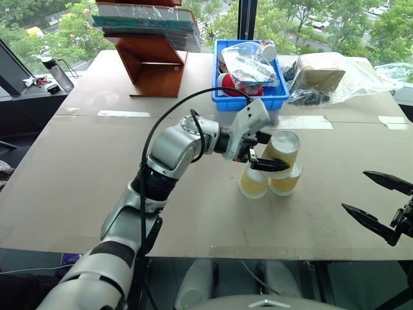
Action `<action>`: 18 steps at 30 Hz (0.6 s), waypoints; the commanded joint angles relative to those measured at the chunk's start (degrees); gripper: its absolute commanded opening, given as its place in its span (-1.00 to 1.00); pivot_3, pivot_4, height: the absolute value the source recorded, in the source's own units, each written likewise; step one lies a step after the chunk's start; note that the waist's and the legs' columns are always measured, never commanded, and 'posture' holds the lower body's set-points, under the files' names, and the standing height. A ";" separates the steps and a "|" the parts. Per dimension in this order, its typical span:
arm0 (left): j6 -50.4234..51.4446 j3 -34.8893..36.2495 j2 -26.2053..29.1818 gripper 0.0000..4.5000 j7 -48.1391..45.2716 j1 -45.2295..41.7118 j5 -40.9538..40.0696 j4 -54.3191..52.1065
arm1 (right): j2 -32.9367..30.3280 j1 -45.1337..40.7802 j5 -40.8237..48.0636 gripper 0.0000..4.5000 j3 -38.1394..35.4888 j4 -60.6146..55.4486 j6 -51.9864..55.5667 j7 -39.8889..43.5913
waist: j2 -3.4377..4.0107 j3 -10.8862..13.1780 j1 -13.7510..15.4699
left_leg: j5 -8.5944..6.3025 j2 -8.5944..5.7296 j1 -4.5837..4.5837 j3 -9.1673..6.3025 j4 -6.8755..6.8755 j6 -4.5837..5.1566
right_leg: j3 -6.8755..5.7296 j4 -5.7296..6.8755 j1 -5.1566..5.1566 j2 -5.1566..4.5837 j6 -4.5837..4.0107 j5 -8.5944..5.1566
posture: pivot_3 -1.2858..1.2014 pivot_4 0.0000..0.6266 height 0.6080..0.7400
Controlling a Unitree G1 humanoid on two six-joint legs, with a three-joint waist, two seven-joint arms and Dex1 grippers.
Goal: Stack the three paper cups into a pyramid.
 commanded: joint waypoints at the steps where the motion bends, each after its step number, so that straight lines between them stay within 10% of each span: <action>1: 1.79 2.27 0.60 0.99 -0.67 -1.38 -1.83 -2.55 | 0.18 0.14 0.89 1.00 -1.55 -1.50 -0.44 -0.28 | 0.00 0.00 0.00 | 0.00 0.00 0.00 0.00 0.00 0.00 | 0.00 0.00 0.00 0.00 0.00 0.00 | 0.03 -0.52 1.00; 18: -2.90 19.38 11.43 0.99 -2.26 13.24 -9.66 -13.46 | -1.27 -2.76 0.49 1.00 0.29 0.90 -0.30 1.15 | 0.02 0.00 -0.46 | 0.00 0.16 0.02 0.01 -0.01 -0.01 | 0.02 0.00 -0.01 -0.01 0.00 0.00 | 0.03 -0.52 1.00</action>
